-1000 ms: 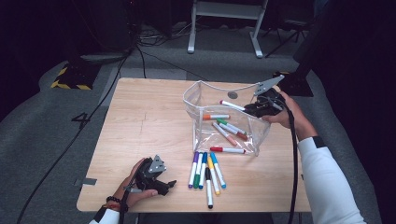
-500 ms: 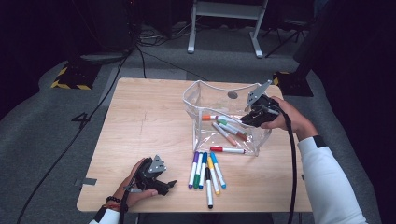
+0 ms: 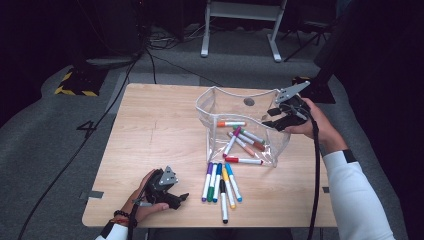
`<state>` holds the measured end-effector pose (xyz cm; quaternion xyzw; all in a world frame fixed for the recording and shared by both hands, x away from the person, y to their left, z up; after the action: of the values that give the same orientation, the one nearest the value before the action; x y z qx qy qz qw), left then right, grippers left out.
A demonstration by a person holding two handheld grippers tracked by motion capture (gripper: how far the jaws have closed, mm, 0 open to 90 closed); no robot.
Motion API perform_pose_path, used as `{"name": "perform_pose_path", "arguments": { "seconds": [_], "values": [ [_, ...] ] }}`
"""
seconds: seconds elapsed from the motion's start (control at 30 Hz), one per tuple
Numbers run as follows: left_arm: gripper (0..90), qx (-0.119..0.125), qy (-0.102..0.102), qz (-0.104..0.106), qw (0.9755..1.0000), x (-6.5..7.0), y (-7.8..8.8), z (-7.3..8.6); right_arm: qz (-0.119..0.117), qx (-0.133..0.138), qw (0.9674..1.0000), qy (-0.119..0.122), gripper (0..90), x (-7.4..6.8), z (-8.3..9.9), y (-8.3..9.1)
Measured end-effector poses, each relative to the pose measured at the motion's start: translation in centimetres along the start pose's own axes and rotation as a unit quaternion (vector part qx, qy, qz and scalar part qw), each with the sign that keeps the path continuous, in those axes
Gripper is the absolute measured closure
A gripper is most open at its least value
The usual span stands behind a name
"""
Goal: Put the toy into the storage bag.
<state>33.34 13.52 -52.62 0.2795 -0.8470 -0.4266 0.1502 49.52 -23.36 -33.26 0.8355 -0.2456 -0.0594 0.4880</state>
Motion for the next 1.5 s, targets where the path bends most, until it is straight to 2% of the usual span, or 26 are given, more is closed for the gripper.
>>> {"name": "perform_pose_path", "arguments": {
  "seconds": [0.13,0.2,0.3,0.47,0.6,0.77,0.87,0.93,1.0,1.13,1.17,1.33,1.5],
  "values": [
    [12.8,0.000,0.000,0.000,1.0000,0.0,0.0,0.0,0.026,0.033,0.9989,-0.019,38.6,-0.1,0.5,1.8],
    [12.8,0.000,0.001,0.000,1.0000,0.0,0.0,0.0,0.032,0.062,0.9969,-0.035,37.1,-0.1,0.8,2.9],
    [12.8,0.000,0.000,0.000,1.0000,0.0,0.0,0.0,0.038,0.095,0.9937,-0.044,35.1,-0.6,1.3,4.4],
    [12.8,0.000,0.000,0.000,1.0000,0.0,0.0,0.0,0.039,0.133,0.9893,-0.046,32.9,-2.5,2.5,6.2],
    [12.8,0.000,0.001,0.000,1.0000,0.0,0.0,0.0,0.044,0.150,0.9867,-0.043,31.9,-4.4,3.6,7.0],
    [12.8,0.000,0.001,0.000,1.0000,0.0,0.0,0.0,0.041,0.158,0.9858,-0.040,30.0,-6.8,5.3,6.9],
    [12.8,0.000,0.001,0.000,1.0000,0.0,0.0,0.0,0.044,0.162,0.9849,-0.042,29.8,-8.1,6.6,6.4],
    [12.8,0.000,0.000,0.000,1.0000,0.0,0.0,0.0,0.048,0.160,0.9852,-0.040,29.6,-9.0,7.5,5.9],
    [12.8,0.000,0.000,0.000,1.0000,0.0,0.0,0.0,0.039,0.158,0.9858,-0.042,29.5,-9.8,8.5,5.2],
    [12.8,0.000,0.001,0.000,1.0000,0.0,0.0,0.0,0.038,0.152,0.9869,-0.040,28.9,-11.4,10.2,3.5],
    [12.8,0.000,0.001,0.000,1.0000,0.0,0.0,0.0,0.026,0.154,0.9868,-0.044,28.8,-11.8,10.6,3.0],
    [12.8,0.000,0.000,0.000,1.0000,0.0,0.0,0.0,0.007,0.146,0.9881,-0.050,28.8,-13.3,12.1,0.0],
    [12.7,0.000,0.000,0.000,1.0000,0.0,0.0,0.0,-0.016,0.130,0.9903,-0.046,29.7,-14.5,11.9,-3.3]
  ]
}}
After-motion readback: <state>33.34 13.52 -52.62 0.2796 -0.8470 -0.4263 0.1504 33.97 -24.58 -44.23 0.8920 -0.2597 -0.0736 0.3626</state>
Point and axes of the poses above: each handheld gripper's, and its own axes: y roughly backward along the jaws, z roughly out of its underside, x roughly to its right, the point moved 3 cm from there along -y, roughly forward along the jaws, and after that the axes turned 7 degrees about -x, right-handed, at the moved point
